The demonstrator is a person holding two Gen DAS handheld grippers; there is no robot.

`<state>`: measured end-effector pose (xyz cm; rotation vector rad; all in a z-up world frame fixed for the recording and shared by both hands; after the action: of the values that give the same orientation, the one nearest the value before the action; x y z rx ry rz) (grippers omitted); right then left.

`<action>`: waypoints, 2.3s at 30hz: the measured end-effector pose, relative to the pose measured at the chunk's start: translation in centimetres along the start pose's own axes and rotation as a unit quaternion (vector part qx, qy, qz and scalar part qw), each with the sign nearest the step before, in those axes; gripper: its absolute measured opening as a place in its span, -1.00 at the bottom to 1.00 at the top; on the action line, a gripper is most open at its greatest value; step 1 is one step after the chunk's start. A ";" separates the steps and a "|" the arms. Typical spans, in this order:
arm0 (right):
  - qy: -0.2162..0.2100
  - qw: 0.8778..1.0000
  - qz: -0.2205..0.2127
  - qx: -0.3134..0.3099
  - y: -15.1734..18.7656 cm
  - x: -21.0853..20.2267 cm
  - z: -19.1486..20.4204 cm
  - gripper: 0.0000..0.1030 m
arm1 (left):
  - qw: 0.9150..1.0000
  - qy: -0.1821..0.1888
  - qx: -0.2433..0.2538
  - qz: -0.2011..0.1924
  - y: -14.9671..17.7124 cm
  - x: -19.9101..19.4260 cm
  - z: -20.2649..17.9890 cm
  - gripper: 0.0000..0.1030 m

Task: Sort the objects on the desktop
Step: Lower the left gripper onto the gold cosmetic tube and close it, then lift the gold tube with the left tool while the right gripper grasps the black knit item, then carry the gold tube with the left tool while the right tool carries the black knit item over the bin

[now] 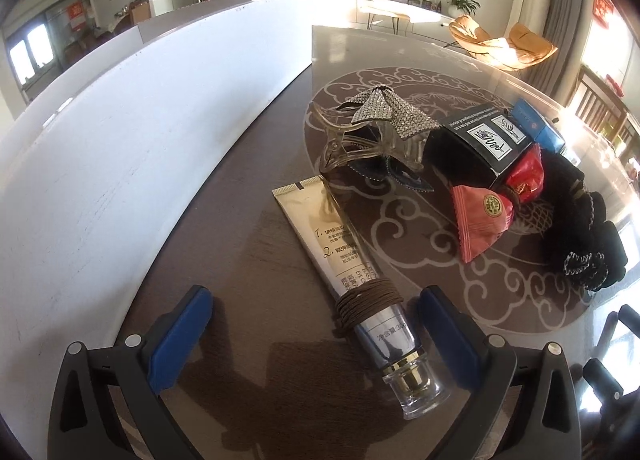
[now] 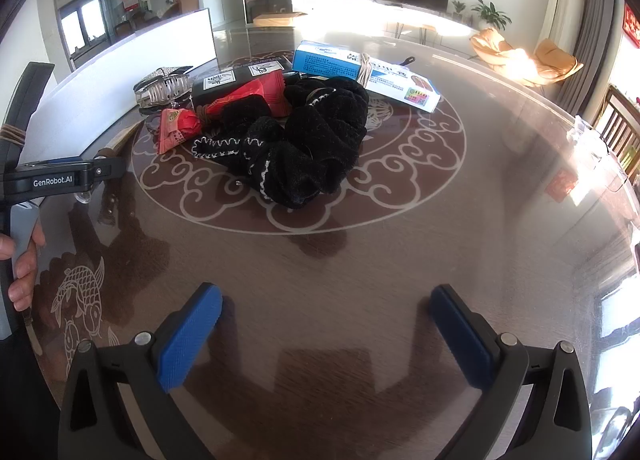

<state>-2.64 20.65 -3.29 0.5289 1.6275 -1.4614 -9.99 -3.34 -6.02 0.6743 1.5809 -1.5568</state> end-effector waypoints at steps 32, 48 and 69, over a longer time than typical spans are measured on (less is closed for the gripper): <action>-0.100 0.982 0.041 -0.157 -8.1 4.4 6.1 0.73 | 0.996 0.066 0.025 -0.058 2.2 -2.8 1.1 -0.45; -0.091 0.987 0.038 -0.127 -5.5 4.0 9.0 -0.35 | 0.991 0.120 0.001 -0.066 2.1 -3.5 1.1 -0.46; -0.124 0.991 -0.029 -0.042 -1.4 -5.1 4.4 -0.35 | 0.961 0.226 -0.071 -0.146 2.9 -10.3 3.9 -0.48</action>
<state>0.35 17.31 1.89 0.2426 1.5084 -1.4332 -1.38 -5.20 1.18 0.7827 2.1941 -1.5465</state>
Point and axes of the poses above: each gripper's, at about its wrist camera, not at the fingertips, and x roughly the way its jaws point, z to its left, y to its underside, the point moved 4 cm from there along x, roughly the way its jaws point, and after that the axes turned 5 degrees about -y, right-handed, at the moved point
